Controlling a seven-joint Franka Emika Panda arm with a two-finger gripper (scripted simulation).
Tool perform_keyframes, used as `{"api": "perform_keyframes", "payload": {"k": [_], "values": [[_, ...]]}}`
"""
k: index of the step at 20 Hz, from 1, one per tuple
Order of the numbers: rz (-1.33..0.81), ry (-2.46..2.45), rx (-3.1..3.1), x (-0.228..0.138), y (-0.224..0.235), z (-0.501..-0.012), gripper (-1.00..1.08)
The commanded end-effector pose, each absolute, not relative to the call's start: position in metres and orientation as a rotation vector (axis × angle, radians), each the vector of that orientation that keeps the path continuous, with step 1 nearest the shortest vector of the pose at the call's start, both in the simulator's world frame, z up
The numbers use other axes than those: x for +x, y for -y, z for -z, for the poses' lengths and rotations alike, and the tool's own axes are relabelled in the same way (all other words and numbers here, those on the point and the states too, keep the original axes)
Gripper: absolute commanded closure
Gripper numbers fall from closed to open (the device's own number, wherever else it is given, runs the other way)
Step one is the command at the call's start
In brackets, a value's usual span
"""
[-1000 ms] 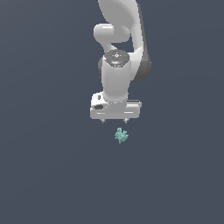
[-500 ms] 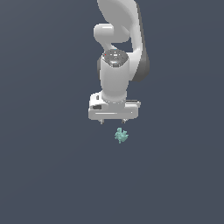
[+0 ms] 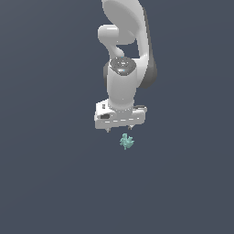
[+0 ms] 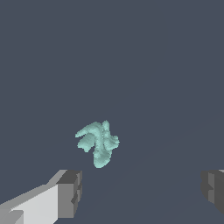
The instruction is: Pick up the object and move it to a goal position.
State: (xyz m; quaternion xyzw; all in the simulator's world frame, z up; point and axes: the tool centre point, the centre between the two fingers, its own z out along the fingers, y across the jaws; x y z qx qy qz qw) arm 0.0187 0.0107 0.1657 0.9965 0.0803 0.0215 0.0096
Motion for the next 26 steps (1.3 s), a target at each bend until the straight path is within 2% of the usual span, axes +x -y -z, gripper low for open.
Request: {"api": "perform_keyframes", "payload": {"k": [1, 16, 26], "values": [[-0.060, -0.332, 3.103, 0.019, -0.014, -0.160, -0.92], [-0.011, -0.989, 2.971, 0.019, -0.038, -0.115, -0.92], [-0.001, -1.206, 2.900, 0.018, -0.047, -0.100, -0.92]]}}
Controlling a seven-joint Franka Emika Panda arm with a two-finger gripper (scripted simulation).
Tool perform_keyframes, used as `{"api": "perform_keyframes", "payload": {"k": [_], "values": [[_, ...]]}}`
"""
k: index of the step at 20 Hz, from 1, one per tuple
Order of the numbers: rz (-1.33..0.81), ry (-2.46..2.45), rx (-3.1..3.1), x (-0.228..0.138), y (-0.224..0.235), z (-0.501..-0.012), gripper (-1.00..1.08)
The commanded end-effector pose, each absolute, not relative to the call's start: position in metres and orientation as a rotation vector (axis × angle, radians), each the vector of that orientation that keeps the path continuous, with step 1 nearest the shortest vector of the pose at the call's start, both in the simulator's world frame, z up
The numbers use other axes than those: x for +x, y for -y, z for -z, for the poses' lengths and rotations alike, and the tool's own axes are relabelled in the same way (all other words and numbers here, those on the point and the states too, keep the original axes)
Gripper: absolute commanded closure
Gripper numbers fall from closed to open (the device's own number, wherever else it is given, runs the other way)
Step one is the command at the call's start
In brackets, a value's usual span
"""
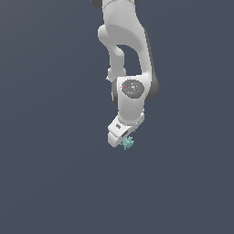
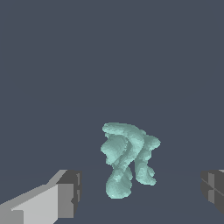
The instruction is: Pick up the object and move it to a goal position.
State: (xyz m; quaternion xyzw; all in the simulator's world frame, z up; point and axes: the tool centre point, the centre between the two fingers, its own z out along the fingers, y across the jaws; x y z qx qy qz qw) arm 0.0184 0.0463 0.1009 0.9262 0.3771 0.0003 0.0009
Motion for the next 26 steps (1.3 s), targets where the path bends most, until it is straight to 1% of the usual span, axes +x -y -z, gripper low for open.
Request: {"api": "perform_keyframes", "payload": {"k": [1, 8, 17, 22, 23, 26], "values": [[0.000, -1.215, 2.897, 0.018, -0.048, -0.099, -0.92], [0.000, -1.218, 2.896, 0.018, -0.048, -0.095, -0.92], [0.000, -1.225, 2.893, 0.017, -0.048, -0.055, -0.92], [0.000, -1.226, 2.893, 0.018, -0.048, -0.048, -0.92], [0.000, -1.226, 2.893, 0.018, -0.048, -0.048, 1.08], [0.000, -1.226, 2.893, 0.018, -0.048, -0.048, 1.08]]}}
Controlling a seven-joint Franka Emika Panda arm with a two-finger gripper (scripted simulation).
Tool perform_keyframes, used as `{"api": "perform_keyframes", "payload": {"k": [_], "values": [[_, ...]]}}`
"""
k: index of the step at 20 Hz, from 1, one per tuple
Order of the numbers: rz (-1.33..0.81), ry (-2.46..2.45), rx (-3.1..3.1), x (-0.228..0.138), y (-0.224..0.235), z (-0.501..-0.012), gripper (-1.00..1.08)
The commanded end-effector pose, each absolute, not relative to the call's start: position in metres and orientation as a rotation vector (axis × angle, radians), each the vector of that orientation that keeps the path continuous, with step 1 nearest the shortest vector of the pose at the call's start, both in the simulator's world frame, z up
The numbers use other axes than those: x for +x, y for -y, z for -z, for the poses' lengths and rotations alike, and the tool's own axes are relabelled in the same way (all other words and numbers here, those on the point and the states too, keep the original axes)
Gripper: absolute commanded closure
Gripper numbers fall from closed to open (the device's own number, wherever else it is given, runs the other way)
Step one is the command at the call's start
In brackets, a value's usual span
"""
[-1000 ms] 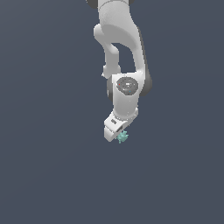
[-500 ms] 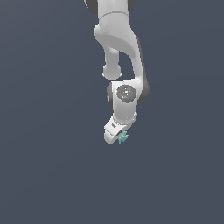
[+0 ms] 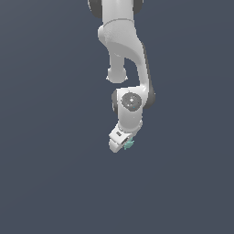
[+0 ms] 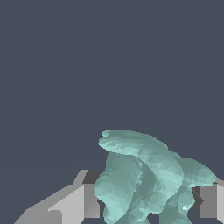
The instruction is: Pick up the object and move it to a goal position.
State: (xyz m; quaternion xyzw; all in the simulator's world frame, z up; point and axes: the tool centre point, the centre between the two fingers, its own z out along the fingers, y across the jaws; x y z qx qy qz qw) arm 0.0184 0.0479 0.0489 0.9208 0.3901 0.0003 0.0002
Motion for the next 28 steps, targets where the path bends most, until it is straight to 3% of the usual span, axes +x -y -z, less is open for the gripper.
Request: {"api": "perform_keyframes", "payload": {"k": [1, 15, 28], "values": [[0.000, -1.226, 2.893, 0.018, -0.048, -0.048, 1.08], [-0.001, -1.226, 2.892, 0.015, -0.047, -0.065, 1.08], [0.000, -1.227, 2.891, -0.007, -0.043, -0.168, 1.08]]}}
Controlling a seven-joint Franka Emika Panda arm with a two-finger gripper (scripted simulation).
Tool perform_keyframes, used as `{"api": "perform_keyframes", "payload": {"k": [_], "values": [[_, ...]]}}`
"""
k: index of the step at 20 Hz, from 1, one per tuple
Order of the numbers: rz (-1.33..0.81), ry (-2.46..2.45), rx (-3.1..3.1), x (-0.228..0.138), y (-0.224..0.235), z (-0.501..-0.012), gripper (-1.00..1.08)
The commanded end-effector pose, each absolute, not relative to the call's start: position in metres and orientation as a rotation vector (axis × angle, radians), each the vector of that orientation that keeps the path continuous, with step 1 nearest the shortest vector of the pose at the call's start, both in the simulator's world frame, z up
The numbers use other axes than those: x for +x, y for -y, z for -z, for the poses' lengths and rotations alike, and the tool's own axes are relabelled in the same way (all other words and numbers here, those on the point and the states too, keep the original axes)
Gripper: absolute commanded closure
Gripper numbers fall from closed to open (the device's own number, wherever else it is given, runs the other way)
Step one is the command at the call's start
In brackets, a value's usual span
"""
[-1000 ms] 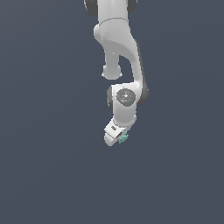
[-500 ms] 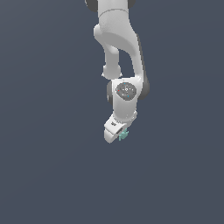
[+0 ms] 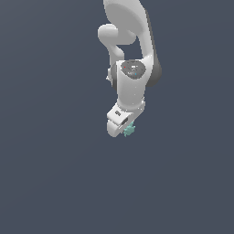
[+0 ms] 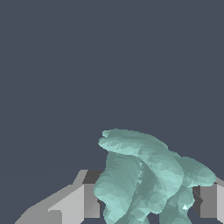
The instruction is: Pick up the object and move it to a goal position.
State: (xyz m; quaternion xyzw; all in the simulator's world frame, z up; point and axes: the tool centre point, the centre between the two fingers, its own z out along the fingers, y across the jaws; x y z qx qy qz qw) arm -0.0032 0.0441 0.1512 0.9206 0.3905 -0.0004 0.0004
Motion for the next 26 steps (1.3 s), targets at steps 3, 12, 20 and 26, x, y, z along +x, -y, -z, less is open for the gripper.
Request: {"api": "perform_keyframes", "payload": {"k": [3, 12, 20, 26], "values": [[0.000, -1.227, 2.891, -0.014, -0.043, -0.203, 1.08], [0.000, -1.229, 2.892, -0.030, -0.040, -0.296, 1.08], [0.000, -1.227, 2.893, -0.037, -0.037, -0.344, 1.08], [0.000, -1.226, 2.893, -0.038, -0.037, -0.354, 1.08]]}}
